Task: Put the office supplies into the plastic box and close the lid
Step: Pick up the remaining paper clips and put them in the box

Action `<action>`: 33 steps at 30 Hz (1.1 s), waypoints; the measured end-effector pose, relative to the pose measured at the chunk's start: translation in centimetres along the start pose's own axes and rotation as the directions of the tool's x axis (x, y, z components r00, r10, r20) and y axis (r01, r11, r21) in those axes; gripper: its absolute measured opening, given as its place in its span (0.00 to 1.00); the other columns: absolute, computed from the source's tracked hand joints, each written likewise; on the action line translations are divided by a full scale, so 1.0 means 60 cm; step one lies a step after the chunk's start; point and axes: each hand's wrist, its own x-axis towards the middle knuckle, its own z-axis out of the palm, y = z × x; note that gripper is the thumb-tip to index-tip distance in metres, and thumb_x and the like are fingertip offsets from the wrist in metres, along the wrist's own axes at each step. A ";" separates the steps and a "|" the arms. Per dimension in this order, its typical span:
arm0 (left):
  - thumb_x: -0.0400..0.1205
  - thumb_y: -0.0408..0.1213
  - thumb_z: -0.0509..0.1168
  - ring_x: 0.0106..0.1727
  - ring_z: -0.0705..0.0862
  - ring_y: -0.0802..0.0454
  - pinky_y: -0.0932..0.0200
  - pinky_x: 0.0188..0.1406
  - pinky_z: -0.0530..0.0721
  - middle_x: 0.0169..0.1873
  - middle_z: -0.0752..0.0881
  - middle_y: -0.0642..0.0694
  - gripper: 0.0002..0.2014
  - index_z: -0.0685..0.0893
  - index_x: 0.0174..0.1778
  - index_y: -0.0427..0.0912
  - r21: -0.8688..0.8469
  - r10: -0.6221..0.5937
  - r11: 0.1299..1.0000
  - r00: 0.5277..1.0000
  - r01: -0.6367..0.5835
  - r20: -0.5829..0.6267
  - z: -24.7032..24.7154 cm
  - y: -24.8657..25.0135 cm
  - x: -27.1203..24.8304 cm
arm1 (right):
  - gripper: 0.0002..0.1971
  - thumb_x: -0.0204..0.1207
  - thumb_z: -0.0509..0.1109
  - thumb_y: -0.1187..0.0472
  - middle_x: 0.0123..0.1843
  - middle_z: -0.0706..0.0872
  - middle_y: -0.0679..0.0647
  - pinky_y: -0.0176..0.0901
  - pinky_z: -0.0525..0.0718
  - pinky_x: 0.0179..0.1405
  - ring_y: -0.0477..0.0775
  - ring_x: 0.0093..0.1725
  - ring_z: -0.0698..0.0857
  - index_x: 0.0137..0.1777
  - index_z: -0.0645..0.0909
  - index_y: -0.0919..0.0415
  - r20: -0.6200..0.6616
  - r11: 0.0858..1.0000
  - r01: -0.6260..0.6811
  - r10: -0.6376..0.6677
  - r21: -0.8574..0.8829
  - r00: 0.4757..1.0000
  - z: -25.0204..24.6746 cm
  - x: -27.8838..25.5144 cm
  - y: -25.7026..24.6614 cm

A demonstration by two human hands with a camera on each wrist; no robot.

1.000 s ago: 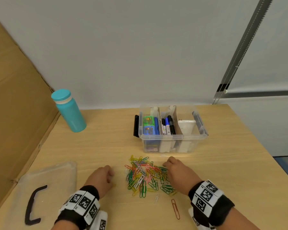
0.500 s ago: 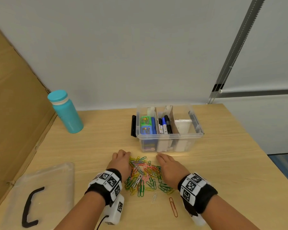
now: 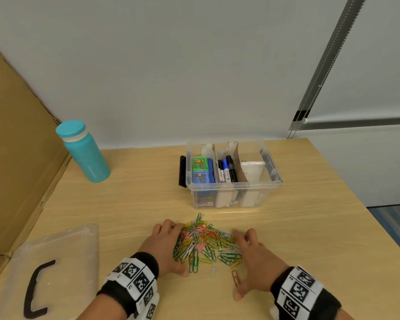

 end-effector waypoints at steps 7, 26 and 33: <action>0.74 0.46 0.73 0.67 0.74 0.53 0.56 0.69 0.76 0.66 0.72 0.53 0.34 0.67 0.75 0.52 -0.089 -0.024 0.996 0.995 0.016 -0.099 0.001 0.018 0.016 | 0.40 0.69 0.79 0.53 0.68 0.62 0.55 0.43 0.78 0.68 0.57 0.61 0.81 0.78 0.62 0.50 -0.103 0.992 0.032 -0.019 0.125 0.994 -0.007 0.053 -0.040; 0.81 0.46 0.65 0.53 0.80 0.59 0.69 0.50 0.72 0.57 0.85 0.56 0.18 0.80 0.68 0.60 -0.186 0.010 0.981 0.973 -0.054 -0.229 -0.033 0.025 0.000 | 0.11 0.85 0.58 0.59 0.55 0.77 0.52 0.41 0.82 0.46 0.50 0.46 0.78 0.63 0.75 0.58 -0.226 0.993 0.077 -0.056 0.086 0.972 -0.057 0.038 -0.024; 0.79 0.49 0.67 0.56 0.81 0.60 0.69 0.54 0.74 0.57 0.86 0.57 0.18 0.82 0.66 0.59 -0.256 -0.001 0.964 0.966 -0.067 -0.257 -0.046 0.026 0.003 | 0.06 0.84 0.60 0.56 0.42 0.79 0.46 0.32 0.81 0.28 0.45 0.35 0.81 0.57 0.77 0.52 -0.388 0.950 0.198 -0.093 0.241 0.917 -0.185 -0.033 -0.041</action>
